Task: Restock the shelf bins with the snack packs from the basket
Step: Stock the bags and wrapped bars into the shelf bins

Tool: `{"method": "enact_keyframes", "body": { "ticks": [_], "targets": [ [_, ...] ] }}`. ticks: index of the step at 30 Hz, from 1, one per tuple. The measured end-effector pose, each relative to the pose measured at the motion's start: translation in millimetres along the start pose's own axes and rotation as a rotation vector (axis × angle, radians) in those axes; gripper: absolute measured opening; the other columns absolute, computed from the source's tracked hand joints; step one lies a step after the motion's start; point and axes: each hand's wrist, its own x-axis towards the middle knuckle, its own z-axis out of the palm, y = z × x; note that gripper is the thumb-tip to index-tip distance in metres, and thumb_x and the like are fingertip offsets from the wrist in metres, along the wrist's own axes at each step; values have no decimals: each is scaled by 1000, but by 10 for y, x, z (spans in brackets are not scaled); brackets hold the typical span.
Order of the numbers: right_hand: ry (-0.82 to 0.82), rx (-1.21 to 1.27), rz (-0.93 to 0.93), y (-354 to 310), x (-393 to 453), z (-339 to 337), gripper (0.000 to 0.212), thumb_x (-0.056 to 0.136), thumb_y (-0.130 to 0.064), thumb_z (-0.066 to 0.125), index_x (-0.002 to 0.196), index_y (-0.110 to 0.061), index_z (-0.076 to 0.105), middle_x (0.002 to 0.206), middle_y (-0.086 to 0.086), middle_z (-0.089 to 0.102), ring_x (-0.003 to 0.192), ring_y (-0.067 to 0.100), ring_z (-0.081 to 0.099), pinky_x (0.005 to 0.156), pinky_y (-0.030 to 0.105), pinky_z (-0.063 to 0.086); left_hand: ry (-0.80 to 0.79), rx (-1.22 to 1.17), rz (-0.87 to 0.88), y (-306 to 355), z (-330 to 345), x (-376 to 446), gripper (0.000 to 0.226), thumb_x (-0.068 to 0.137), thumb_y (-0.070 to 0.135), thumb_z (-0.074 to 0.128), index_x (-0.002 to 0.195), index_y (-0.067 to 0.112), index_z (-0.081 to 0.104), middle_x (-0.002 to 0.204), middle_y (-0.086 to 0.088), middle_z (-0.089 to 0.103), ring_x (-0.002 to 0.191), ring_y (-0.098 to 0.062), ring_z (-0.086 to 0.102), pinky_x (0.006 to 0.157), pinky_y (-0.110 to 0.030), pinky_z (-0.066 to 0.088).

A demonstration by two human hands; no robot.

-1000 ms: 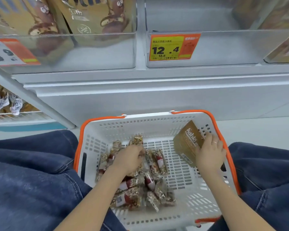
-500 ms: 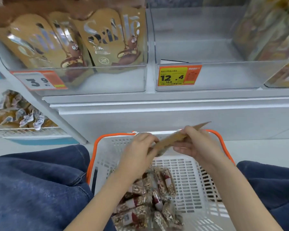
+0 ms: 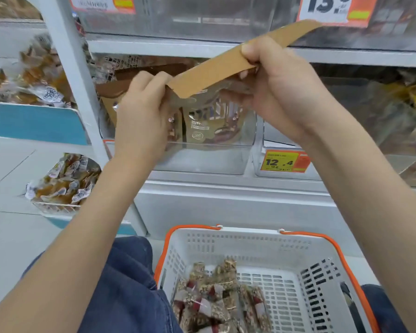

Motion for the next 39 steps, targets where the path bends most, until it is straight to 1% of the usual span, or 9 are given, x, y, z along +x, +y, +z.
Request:
{"method": "enact_keyframes", "body": {
  "ticks": [4, 10, 17, 22, 27, 31, 35, 37, 39],
  "targets": [
    [165, -75, 84, 237, 273, -38, 32, 96, -13, 38, 65, -13, 47, 86, 10, 56, 83, 19, 65, 84, 37, 53, -120, 64, -54, -239, 276, 82, 24, 97, 14, 40, 91, -1, 57, 79, -13, 48, 77, -34, 51, 61, -30, 22],
    [126, -292, 333, 708, 356, -324, 24, 94, -36, 54, 114, -24, 57, 122, -2, 58, 113, 14, 58, 88, 35, 53, -338, 64, -314, -657, 630, -349, 30, 94, 3, 44, 114, 7, 66, 108, -17, 66, 102, -35, 58, 83, -35, 41],
    [308, -328, 206, 928, -37, -435, 16, 96, -17, 50, 90, -22, 64, 100, -2, 68, 100, 18, 66, 86, 33, 54, -404, -8, -253, -506, 690, -662, 42, 89, 0, 49, 131, 5, 53, 135, -13, 51, 134, -31, 37, 111, -35, 27],
    [358, -259, 306, 1538, -827, -534, 24, 97, -6, 46, 82, -14, 62, 82, 1, 71, 74, 16, 68, 75, 28, 54, -341, -127, -438, -187, 677, -1468, 42, 91, 1, 47, 133, 9, 51, 144, -7, 39, 136, -22, 32, 110, -27, 27],
    [236, -459, 830, 2569, -1574, -838, 11, 94, -12, 54, 104, -10, 59, 98, 9, 66, 79, 20, 63, 75, 32, 53, -905, -5, -644, -234, 935, -2530, 33, 91, 8, 50, 123, 13, 57, 131, -7, 50, 117, -25, 50, 97, -32, 42],
    [2, -542, 1129, 3179, -2160, -955, 45, 90, -30, 63, 128, -22, 40, 116, 0, 51, 87, 15, 56, 67, 28, 49, -1306, -30, -777, -242, 1052, -3173, 37, 89, 14, 55, 125, 11, 51, 117, -11, 51, 113, -30, 50, 94, -36, 43],
    [-278, -545, 1091, 3549, -2459, -833, 92, 76, -40, 77, 146, -34, 17, 156, -1, 11, 140, 22, 23, 109, 38, 31, -1742, 175, -592, -256, 1043, -3482, 100, 78, 39, 71, 152, 21, 7, 157, -11, 8, 144, -33, 10, 113, -49, 22],
    [-418, -606, 1046, 3631, -2487, -733, 108, 70, -38, 82, 147, -42, 7, 156, -1, -19, 146, 22, 0, 113, 38, 21, -1866, 321, -384, -229, 1029, -3466, 116, 70, 44, 77, 151, 25, -4, 159, -8, -3, 145, -34, 3, 114, -56, 13],
    [-470, -690, 1045, 3676, -2499, -629, 121, 65, -32, 86, 146, -48, -3, 149, 1, -40, 145, 28, 12, 110, 36, 35, -1902, 361, -339, -209, 1049, -3514, 127, 66, 41, 81, 150, 27, -14, 158, -10, -10, 144, -37, -3, 114, -57, 12]
  ]
}}
